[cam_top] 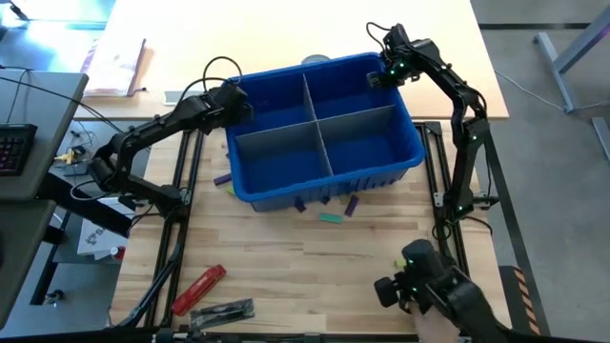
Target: Sort blocks
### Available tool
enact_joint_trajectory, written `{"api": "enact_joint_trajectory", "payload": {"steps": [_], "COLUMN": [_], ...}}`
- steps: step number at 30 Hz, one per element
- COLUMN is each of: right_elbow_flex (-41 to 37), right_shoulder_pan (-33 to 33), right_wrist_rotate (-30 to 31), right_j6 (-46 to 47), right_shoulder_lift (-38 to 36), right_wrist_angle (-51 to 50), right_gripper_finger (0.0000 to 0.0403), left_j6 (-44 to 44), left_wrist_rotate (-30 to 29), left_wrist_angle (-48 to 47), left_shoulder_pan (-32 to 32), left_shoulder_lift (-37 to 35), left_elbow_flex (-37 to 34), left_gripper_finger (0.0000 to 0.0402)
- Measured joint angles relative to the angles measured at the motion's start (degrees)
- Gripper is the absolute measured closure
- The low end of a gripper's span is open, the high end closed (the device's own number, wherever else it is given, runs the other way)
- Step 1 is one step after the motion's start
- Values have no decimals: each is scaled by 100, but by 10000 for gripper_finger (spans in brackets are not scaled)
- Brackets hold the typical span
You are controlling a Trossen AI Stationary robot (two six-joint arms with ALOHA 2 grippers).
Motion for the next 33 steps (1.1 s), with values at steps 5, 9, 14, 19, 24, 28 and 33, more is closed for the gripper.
{"api": "enact_joint_trajectory", "payload": {"steps": [5, 9, 14, 19, 24, 28, 33], "right_elbow_flex": [491, 976, 1621, 1973, 2121, 1838, 1342], "right_shoulder_pan": [-9, 2, 2, 9, 13, 14, -94], "right_wrist_rotate": [4, -75, -171, -341, -414, -245, -155], "right_j6": [-26, 158, 213, 374, 416, 378, 515], "right_shoulder_lift": [-475, -719, -821, -813, -797, -781, -752], "right_wrist_angle": [-342, -455, -386, -531, -274, 310, 808], "right_gripper_finger": [332, 342, 352, 353, 353, 353, 355], "left_j6": [432, 756, 1135, 1323, 1508, 1817, 1973], "left_wrist_rotate": [-125, -256, -171, 106, 55, 188, 534], "left_wrist_angle": [-134, -284, -287, -417, -348, -89, 507], "left_shoulder_pan": [-22, -20, 59, 123, 332, 695, 1046], "left_shoulder_lift": [-26, -45, -44, -63, -44, 97, 558], "left_elbow_flex": [800, 1476, 2248, 2790, 3045, 3042, 3010], "left_gripper_finger": [318, 325, 342, 352, 352, 353, 353]}}
